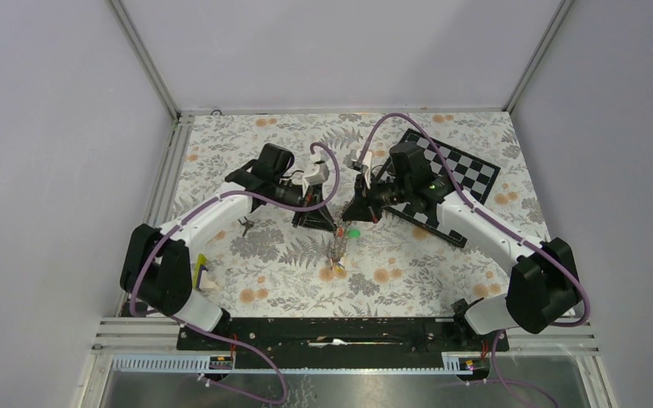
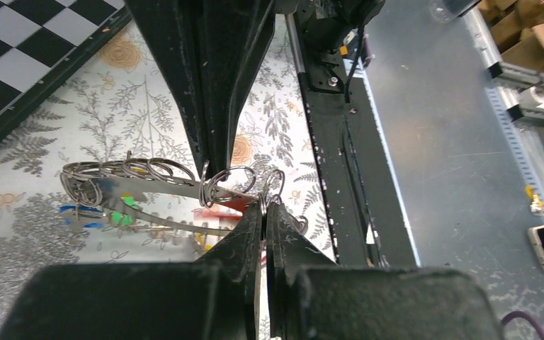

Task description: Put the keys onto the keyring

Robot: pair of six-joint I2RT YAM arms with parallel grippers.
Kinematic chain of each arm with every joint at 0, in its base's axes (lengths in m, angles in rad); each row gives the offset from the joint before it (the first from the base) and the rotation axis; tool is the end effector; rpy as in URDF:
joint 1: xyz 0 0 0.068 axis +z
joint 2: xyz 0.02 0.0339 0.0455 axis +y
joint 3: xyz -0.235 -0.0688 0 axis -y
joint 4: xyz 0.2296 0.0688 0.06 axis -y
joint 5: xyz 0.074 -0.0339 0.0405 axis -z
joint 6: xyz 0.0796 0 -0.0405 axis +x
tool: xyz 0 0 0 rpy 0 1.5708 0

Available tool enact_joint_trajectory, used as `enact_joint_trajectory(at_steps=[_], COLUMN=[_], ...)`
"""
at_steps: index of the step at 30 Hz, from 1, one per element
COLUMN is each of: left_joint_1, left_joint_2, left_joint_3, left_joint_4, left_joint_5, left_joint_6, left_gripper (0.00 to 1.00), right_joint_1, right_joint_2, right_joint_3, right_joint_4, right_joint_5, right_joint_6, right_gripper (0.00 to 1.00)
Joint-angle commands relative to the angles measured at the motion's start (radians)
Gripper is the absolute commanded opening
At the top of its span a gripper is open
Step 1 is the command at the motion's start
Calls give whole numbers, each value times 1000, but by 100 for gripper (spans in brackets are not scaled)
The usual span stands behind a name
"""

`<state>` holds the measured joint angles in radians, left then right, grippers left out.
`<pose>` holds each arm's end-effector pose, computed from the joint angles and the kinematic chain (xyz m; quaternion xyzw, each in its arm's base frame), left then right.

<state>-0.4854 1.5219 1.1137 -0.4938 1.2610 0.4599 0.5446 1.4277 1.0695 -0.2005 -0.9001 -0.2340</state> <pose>0.2335 -0.2089 0.2351 0.5196 0.5913 -0.5602 0.2580 0.2476 0.2229 0.2563 -0.4940 0.6486 0.4434 0.3724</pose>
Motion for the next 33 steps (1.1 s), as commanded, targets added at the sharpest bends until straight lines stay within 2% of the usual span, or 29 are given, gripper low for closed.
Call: enact_joint_trajectory(at_steps=[1, 5, 8, 14, 19, 22, 25, 27, 30, 33], left_joint_1=[-27, -40, -42, -42, -42, -41, -39, -41, -51, -74], left_joint_2=[-102, -165, -171, -195, -204, -206, -200, -191, -164, -128], left_joint_3=[1, -13, 15, -11, -40, -23, -1, 1, 7, 22], left_joint_4=[27, 19, -54, -80, -108, -109, -41, 83, 252, 294], left_joint_5=[-60, -128, -164, -259, -301, -306, -281, -288, -360, -455], left_joint_6=[84, 142, 214, 262, 321, 306, 210, 54, -186, -290], left_gripper=[0, 0, 0, 1, 39, 55, 64, 72, 70, 63], right_joint_1=[-12, -14, -17, -39, -50, -50, -50, -51, -50, -51], right_joint_2=[-24, -24, -26, -59, -84, -94, -96, -91, -86, -76], right_joint_3=[17, 15, 5, -19, -28, -38, -47, -50, -60, -56], right_joint_4=[66, 72, 82, 100, 98, 98, 100, 107, 137, 147], right_joint_5=[49, 110, 148, 158, 133, 138, 128, 120, 126, 134], right_joint_6=[17, 32, 40, 34, -7, -29, -26, -9, 34, 67], right_gripper=[0, 0, 0, 0, 0, 0, 0, 0, 0, 0])
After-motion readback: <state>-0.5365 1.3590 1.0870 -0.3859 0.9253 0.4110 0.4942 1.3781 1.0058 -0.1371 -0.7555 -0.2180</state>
